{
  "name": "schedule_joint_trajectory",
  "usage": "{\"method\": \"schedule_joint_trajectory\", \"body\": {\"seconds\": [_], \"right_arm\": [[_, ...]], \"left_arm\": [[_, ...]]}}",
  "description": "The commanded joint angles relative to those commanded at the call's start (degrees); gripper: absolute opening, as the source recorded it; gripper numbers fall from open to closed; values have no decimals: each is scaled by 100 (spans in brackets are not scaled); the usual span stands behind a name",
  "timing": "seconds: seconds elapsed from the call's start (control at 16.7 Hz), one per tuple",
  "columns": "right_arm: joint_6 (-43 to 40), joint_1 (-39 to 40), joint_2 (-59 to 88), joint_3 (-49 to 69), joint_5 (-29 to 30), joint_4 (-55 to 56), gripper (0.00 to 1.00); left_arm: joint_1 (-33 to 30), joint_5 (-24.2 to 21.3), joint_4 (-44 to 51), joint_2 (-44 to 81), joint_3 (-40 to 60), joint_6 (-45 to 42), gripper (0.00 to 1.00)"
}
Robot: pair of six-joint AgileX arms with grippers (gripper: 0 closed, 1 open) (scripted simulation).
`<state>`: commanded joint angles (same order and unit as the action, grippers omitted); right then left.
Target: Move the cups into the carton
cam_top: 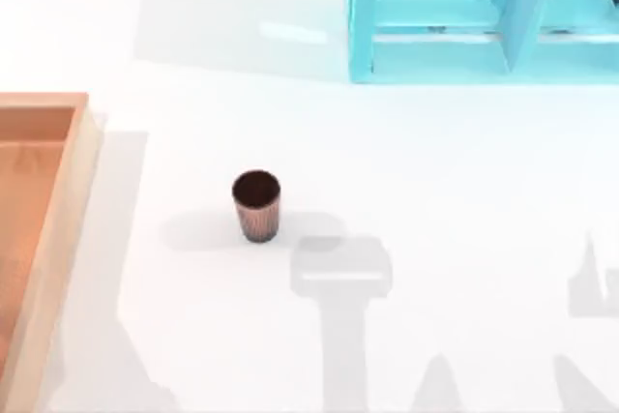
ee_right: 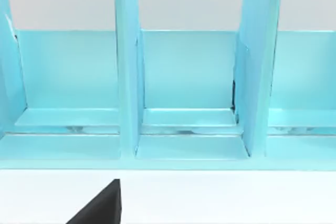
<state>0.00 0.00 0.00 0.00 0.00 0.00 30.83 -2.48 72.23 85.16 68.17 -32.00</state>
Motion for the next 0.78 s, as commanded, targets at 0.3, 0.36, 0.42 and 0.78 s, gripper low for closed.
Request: {"method": "schedule_joint_trajectory", "body": {"seconds": [0.3, 0.36, 0.42, 0.78], "right_arm": [[0, 0, 0, 0, 0, 0, 100], [0, 0, 0, 0, 0, 0, 100], [0, 0, 0, 0, 0, 0, 100], [0, 0, 0, 0, 0, 0, 100]], "left_arm": [[-80, -2, -851, 12, -842, 107, 0], [-82, -2, -871, 11, -863, 111, 0], [-82, -2, -871, 11, -863, 111, 0], [-82, -2, -871, 11, -863, 111, 30]]}}
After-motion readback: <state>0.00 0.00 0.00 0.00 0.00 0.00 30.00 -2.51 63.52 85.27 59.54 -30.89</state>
